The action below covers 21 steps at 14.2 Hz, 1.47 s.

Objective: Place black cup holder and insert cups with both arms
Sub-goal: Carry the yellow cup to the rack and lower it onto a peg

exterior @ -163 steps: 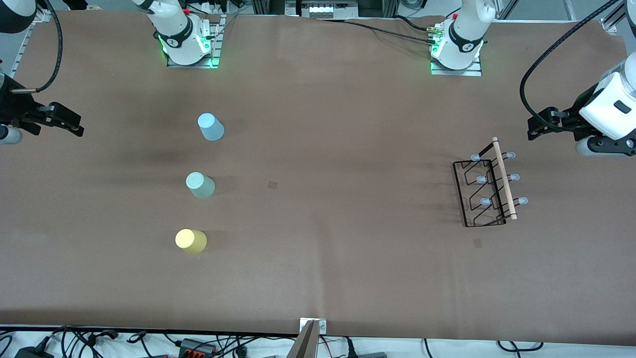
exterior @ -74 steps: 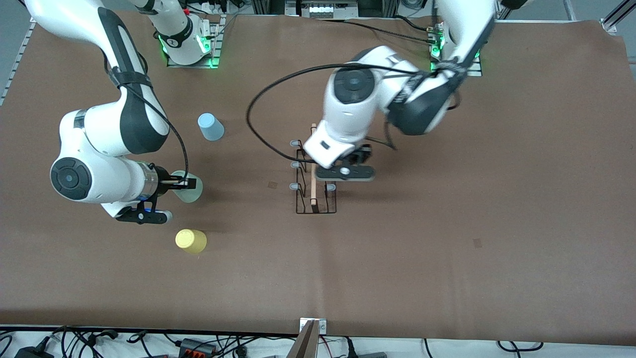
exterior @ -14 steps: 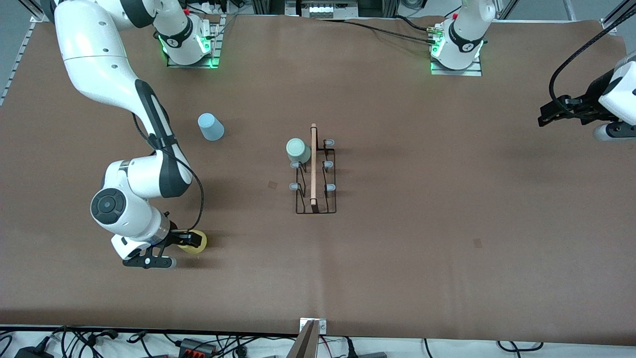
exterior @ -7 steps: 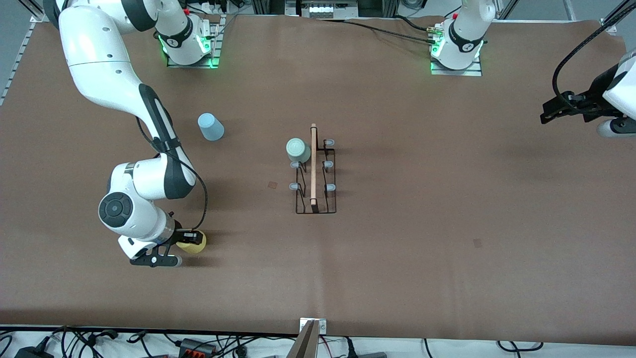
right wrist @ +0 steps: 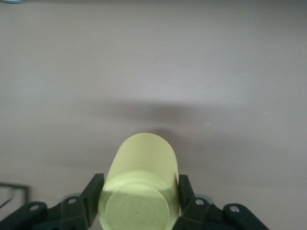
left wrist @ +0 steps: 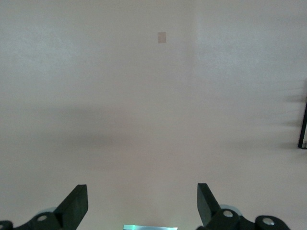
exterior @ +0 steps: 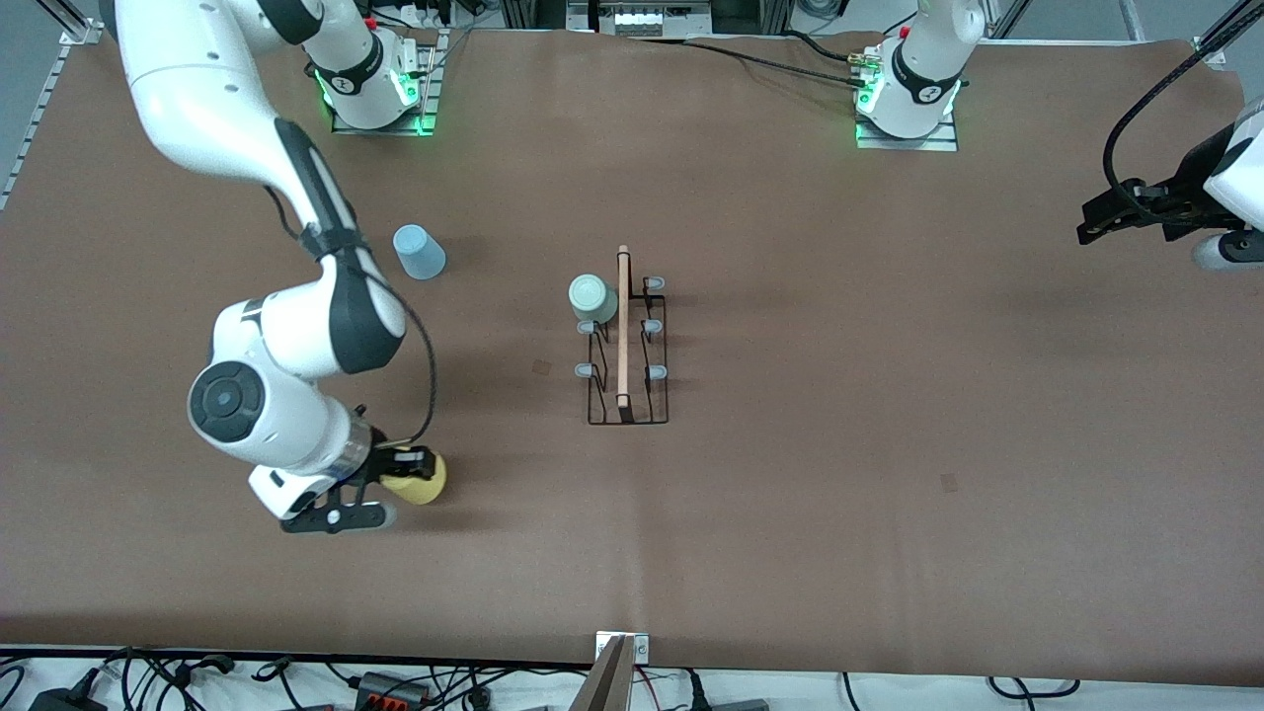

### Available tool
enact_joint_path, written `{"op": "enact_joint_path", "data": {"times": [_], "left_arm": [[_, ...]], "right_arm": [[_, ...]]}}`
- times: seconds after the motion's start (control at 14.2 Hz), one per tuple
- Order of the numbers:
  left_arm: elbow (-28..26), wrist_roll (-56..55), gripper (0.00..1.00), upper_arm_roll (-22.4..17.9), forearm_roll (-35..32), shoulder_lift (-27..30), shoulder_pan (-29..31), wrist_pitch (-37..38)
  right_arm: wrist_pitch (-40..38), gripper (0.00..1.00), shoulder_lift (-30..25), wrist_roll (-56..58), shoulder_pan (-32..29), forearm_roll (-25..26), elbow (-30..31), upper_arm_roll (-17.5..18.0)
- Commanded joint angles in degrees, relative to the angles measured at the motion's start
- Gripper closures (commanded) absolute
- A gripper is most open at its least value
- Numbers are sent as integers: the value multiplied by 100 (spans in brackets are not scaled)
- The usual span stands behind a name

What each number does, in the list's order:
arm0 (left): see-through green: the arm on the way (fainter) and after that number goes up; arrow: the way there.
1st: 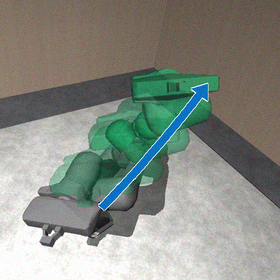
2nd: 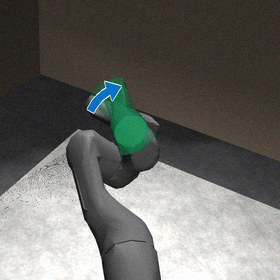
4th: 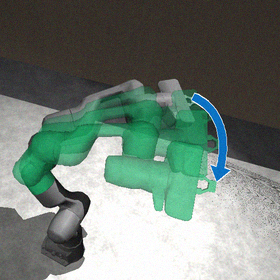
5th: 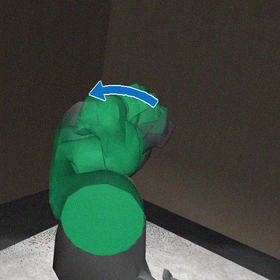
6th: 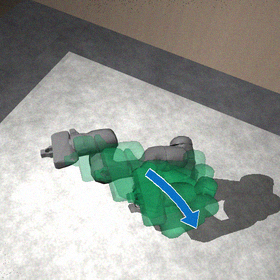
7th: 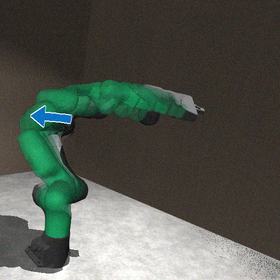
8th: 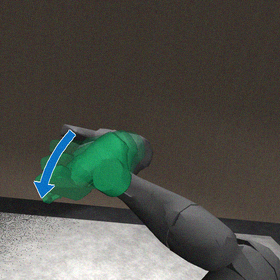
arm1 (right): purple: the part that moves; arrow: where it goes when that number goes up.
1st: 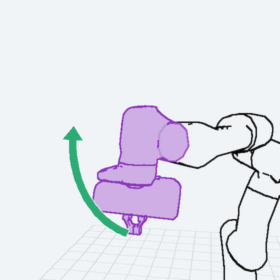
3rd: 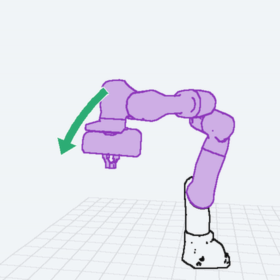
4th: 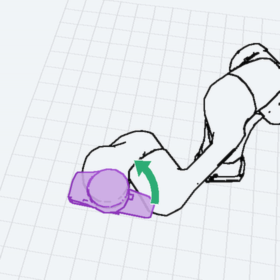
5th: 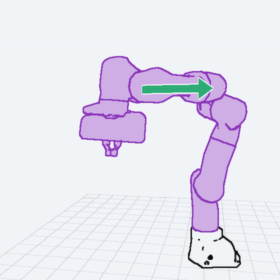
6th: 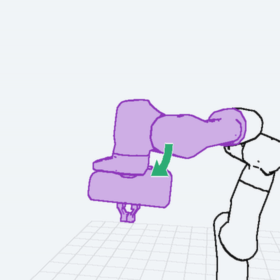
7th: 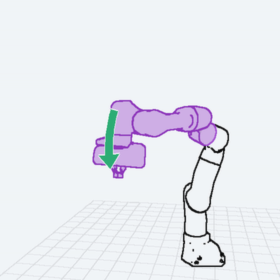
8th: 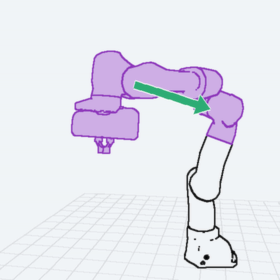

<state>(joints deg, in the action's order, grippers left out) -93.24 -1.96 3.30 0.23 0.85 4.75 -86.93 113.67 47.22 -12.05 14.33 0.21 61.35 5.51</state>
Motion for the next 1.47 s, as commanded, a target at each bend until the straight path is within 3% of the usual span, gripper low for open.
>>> {"op": "enact_joint_path", "data": {"times": [0.0,0.21,0.49,0.7,1.4], "left_arm": [[52,38,0,30,65,30,35,-9],[52,38,0,30,65,21,35,-9],[52,46,0,22,30,12,35,-9],[60,55,0,22,30,3,35,-9],[60,108,0,-5,30,-5,43,-9]], "right_arm": [[-178,79,-72,-646,569,49,-123,-23],[-774,79,-318,-1202,957,40,-123,-6],[-1303,79,-643,-1422,1010,-126,-123,195],[-1243,79,-582,-1870,1063,-241,-97,451],[-698,79,-187,-2240,1415,-118,-44,407]]}}
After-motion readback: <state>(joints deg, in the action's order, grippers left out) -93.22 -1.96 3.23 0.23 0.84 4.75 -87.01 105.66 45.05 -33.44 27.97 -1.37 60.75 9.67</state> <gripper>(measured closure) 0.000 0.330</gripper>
